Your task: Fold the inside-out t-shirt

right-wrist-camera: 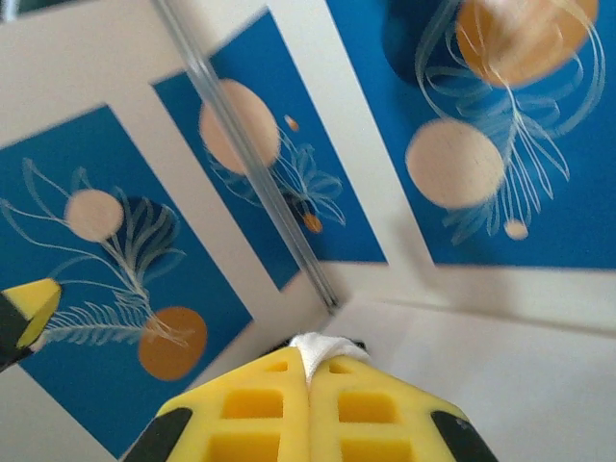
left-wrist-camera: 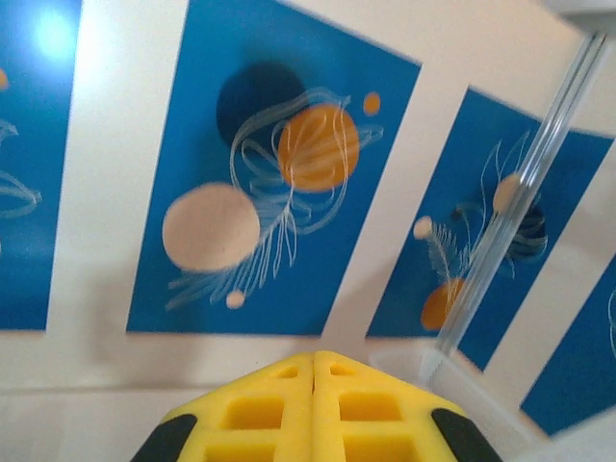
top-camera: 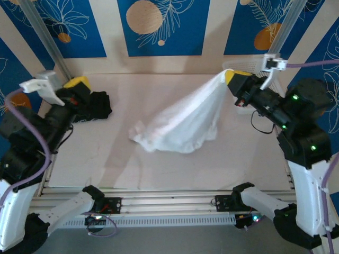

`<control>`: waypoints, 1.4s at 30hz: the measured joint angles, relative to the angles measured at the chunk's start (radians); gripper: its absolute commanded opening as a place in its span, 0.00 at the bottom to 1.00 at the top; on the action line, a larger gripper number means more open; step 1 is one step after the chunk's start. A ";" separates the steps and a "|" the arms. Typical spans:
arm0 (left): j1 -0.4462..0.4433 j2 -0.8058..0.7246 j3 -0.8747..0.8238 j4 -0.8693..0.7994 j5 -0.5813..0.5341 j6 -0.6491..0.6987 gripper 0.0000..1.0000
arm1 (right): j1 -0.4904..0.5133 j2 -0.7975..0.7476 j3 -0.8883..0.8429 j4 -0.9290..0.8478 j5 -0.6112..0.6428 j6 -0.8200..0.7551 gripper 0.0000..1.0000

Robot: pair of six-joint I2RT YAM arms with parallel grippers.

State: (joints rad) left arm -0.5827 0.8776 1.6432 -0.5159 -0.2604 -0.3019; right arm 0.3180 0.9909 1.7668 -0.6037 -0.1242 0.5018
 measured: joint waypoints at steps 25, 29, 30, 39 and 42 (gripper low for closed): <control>-0.147 0.142 -0.715 0.264 0.292 -0.108 0.45 | 0.029 0.288 -0.253 0.080 0.014 0.057 0.00; -0.156 0.275 -0.779 0.276 0.278 -0.074 0.52 | -0.014 0.362 -0.338 0.085 0.002 0.056 0.00; -0.155 0.310 -0.787 0.278 0.275 -0.058 0.55 | -0.022 0.376 -0.352 0.085 -0.001 0.056 0.00; -0.142 0.688 -0.720 0.371 0.324 0.028 0.58 | -0.074 0.393 -0.376 0.115 -0.035 0.055 0.00; -0.131 0.814 -0.642 0.383 0.343 0.039 0.59 | -0.082 0.393 -0.377 0.122 -0.043 0.055 0.00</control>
State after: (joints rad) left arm -0.7139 1.6913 1.0012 -0.1333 0.0826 -0.2626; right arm 0.2363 1.3842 1.3903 -0.4812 -0.1669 0.5571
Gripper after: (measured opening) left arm 0.586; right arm 0.065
